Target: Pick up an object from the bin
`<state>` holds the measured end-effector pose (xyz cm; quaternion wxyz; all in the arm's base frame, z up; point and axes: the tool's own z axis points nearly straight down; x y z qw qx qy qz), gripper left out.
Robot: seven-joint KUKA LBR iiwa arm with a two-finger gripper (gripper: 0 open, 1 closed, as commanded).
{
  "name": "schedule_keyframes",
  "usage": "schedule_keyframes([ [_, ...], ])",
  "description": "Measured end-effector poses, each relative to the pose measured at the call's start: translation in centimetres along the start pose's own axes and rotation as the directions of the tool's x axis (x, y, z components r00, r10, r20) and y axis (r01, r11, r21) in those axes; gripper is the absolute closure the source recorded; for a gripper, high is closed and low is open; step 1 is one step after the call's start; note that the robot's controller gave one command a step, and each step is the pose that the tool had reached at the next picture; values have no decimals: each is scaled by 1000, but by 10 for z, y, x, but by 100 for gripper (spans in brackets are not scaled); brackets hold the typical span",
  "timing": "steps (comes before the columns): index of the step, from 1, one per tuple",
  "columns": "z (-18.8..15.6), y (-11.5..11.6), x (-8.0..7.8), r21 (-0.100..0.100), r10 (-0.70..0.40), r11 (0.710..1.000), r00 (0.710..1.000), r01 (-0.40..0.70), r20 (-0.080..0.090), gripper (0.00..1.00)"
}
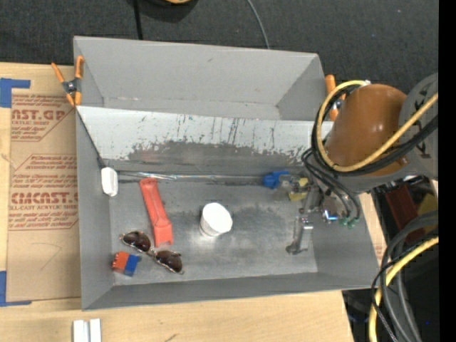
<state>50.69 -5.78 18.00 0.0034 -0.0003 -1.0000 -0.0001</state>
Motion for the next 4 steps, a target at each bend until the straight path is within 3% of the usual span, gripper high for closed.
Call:
schedule_keyframes([
  [1,-4,0,-2,1,-1,1000,1000,1,8,0],
  [2,40,29,-4,2,-21,1000,1000,21,12,0],
  [3,64,48,-1,-1,-43,999,999,43,-4,0],
  [4,82,63,-18,1,-44,999,999,44,15,0],
])
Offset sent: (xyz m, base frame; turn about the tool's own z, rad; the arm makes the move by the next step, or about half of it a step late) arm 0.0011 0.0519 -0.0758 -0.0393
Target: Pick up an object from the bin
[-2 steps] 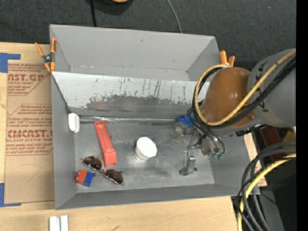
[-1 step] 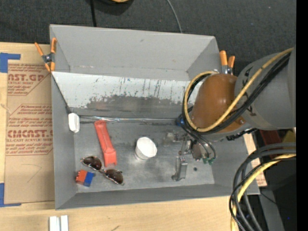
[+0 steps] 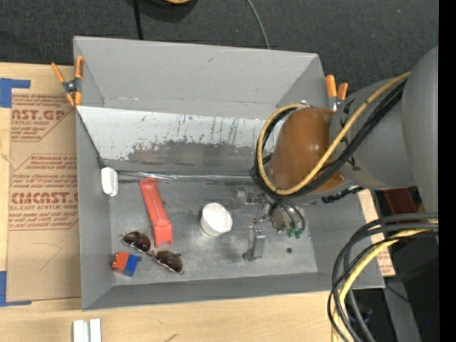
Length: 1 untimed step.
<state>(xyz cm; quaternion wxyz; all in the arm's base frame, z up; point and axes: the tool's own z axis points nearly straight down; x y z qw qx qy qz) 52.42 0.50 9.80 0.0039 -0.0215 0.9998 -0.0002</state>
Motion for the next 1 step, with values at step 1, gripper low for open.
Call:
schedule_keyframes([
  [1,23,0,-23,-2,60,998,998,-60,-15,0],
])
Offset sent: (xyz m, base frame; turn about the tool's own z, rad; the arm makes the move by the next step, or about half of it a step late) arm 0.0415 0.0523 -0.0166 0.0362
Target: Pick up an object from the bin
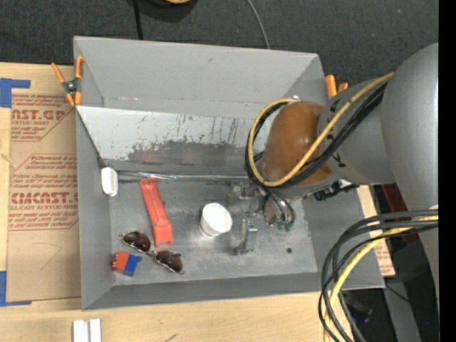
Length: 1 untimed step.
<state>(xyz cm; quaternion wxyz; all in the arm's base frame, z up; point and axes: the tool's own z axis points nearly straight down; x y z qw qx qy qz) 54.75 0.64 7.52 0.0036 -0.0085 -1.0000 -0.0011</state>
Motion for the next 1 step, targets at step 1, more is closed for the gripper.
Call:
schedule_keyframes([
  [1,-3,34,-12,2,-8,1000,1000,8,10,0],
])
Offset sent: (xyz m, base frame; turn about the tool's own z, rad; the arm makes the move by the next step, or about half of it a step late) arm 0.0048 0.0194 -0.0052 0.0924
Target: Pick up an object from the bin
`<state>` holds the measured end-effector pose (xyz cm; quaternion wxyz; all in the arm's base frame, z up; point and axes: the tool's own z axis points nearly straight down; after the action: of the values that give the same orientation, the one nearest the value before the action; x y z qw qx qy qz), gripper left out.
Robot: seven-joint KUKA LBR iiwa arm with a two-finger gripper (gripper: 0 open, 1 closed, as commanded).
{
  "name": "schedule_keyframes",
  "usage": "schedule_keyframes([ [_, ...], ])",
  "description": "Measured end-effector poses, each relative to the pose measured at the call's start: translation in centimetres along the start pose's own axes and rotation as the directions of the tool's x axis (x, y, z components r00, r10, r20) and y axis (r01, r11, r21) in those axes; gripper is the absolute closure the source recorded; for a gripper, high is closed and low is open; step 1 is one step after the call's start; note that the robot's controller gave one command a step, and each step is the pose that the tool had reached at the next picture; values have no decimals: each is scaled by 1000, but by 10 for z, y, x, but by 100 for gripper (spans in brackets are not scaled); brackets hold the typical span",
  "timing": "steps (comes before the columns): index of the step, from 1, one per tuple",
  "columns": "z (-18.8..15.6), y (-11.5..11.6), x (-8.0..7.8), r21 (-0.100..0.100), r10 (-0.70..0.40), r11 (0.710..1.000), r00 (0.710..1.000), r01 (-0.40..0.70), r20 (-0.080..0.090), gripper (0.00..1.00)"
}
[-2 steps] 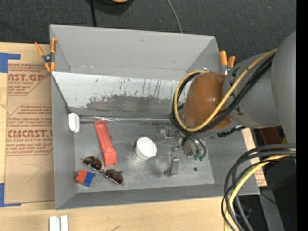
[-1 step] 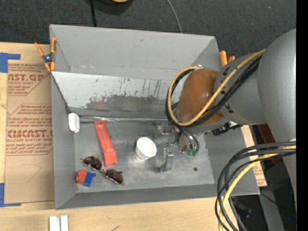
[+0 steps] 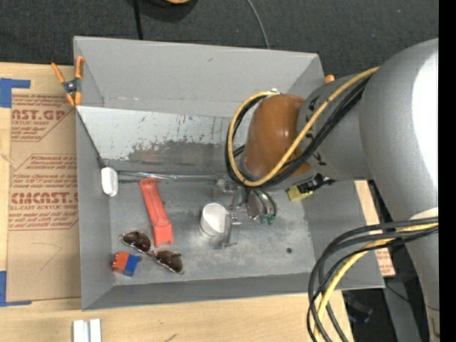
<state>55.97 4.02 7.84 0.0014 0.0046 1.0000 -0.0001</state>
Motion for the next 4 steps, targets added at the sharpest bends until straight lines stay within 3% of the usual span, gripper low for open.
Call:
schedule_keyframes([
  [1,2,0,2,-8,73,997,997,-73,0,100],
  [4,4,-11,3,-8,98,995,995,-98,0,100],
])
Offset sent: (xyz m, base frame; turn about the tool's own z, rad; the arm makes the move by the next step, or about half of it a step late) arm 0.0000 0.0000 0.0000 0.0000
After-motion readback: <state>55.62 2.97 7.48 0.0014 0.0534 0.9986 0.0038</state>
